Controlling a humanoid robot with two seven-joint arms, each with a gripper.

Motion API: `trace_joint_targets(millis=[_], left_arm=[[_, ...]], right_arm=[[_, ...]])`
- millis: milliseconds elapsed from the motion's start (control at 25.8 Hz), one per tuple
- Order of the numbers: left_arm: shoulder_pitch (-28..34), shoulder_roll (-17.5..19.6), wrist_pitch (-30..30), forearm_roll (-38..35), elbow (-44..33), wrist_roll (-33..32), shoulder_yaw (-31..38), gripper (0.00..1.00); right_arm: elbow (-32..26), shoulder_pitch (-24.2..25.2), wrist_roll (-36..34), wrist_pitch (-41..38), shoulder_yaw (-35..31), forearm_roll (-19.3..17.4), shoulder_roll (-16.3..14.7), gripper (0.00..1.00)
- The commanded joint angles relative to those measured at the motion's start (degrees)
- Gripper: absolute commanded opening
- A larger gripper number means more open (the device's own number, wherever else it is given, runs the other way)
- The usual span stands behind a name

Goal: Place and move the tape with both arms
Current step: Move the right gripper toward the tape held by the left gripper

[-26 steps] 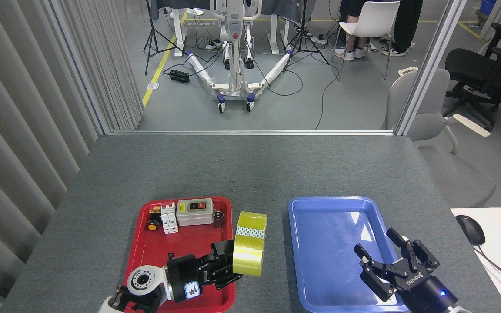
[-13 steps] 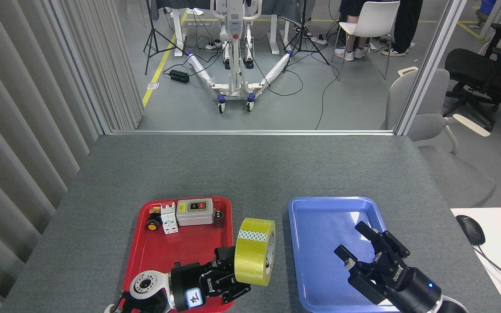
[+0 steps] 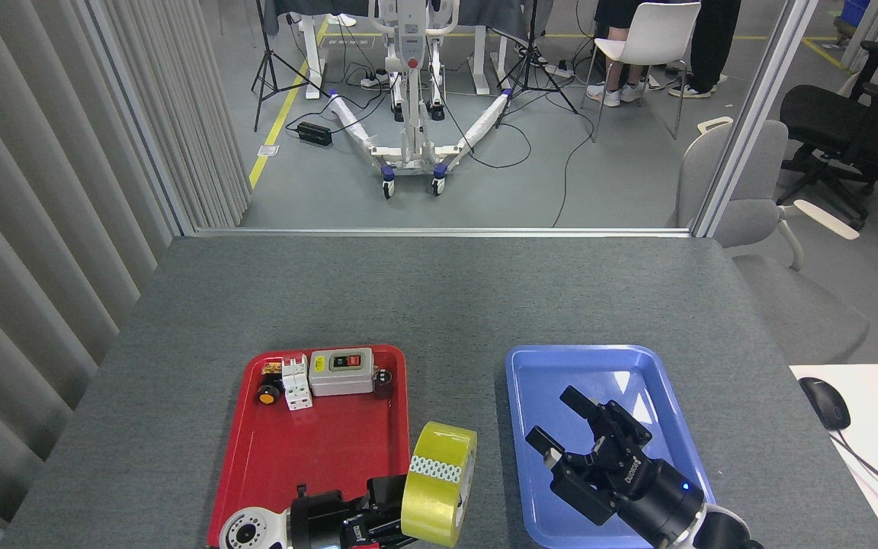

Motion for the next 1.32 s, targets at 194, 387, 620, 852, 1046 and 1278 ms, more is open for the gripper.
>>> trace_joint_targets(millis=[194,387,620,852,1046,1278], left_arm=[[0.01,0.19,-1.44,-1.13,0.62,0.16,0.42,0.00],[0.01,0.19,-1.70,-1.13,0.62,0.07,0.42,0.00],[0.01,0.11,-1.70,-1.40,0.70,0.16,0.42,0.00],[0.01,0.19,-1.70,-1.40,0.79,0.16,0.86,0.00],[0.01,0.19,-1.70,-1.40,0.79,0.07,1.39,0.00],[0.01,0.28,-1.70,-1.40,0.88,0.16,1.47,0.00]], right_arm=[[-0.58,2.67,3.99,0.01,-2.51,3.41,4.77,0.99],[-1.90,2.84,8.21,0.01,-2.60,7.28,10.22,0.99],[-4.36,4.07,10.06,0.01,-2.43,9.03,12.42,0.99],[-4.27,3.81,10.41,0.01,-1.55,11.14,12.60,0.99],[-3.57,3.55,10.41,0.01,-1.46,11.23,12.86,0.94],[-1.63,1.09,10.41,0.01,1.71,11.32,13.12,0.83]])
